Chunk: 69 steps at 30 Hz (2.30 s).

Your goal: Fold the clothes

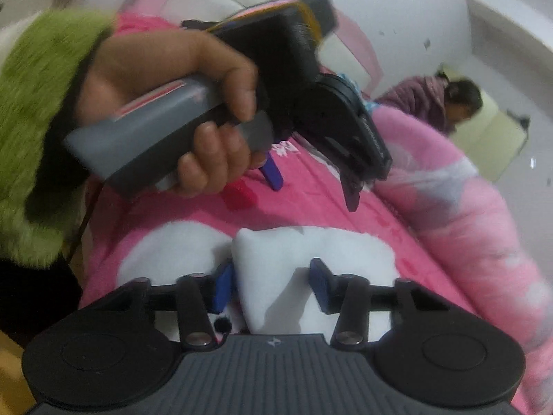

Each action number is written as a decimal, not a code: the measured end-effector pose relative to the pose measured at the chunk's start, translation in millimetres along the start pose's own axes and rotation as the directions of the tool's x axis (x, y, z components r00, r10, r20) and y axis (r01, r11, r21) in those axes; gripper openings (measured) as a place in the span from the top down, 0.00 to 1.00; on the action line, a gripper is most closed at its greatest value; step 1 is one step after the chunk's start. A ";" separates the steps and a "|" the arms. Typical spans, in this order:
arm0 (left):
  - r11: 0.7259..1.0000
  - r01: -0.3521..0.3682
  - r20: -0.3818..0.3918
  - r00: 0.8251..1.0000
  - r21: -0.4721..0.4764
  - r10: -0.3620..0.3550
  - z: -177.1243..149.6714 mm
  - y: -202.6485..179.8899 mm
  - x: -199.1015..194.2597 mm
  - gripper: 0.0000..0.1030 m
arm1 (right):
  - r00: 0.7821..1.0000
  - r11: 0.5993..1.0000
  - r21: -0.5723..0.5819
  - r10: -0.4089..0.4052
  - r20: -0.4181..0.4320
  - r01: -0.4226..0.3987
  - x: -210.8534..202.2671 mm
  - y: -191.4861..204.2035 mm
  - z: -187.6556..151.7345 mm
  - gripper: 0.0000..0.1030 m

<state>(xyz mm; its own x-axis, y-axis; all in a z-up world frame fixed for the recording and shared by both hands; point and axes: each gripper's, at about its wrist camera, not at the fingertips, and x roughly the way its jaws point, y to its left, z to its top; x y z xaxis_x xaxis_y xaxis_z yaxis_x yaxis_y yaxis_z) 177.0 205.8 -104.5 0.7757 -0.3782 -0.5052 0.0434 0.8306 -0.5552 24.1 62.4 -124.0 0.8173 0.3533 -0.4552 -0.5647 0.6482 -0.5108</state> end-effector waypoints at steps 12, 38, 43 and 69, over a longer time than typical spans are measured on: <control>0.982 0.125 0.009 0.992 -0.140 -0.125 5.7 19.1 -2.2 0.14 | 0.994 0.769 0.638 -0.034 0.102 -0.040 -32.0 -112.3 -16.7 0.87; 0.891 0.332 -0.150 0.909 -0.309 -0.390 2.3 10.3 45.2 0.10 | 0.990 0.777 0.626 -0.036 0.137 -0.058 -38.2 -102.1 -14.6 0.87; 0.899 0.323 -0.156 0.912 -0.297 -0.379 2.9 9.8 48.1 0.10 | 0.990 0.779 0.624 -0.021 0.136 -0.069 -38.4 -99.1 -15.1 0.87; 0.968 0.244 -0.215 0.944 -0.053 -0.250 -10.6 -22.8 60.4 0.42 | 0.993 0.792 0.605 0.009 0.118 -0.079 -45.6 -82.9 -35.2 0.77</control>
<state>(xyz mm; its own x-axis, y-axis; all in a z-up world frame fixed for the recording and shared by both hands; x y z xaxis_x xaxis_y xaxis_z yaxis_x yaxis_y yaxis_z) 216.2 159.7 -129.4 0.5865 -0.6523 -0.4801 0.1980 0.6903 -0.6959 29.6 -31.2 -86.6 0.8202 0.4358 -0.3707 -0.4424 0.8939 0.0721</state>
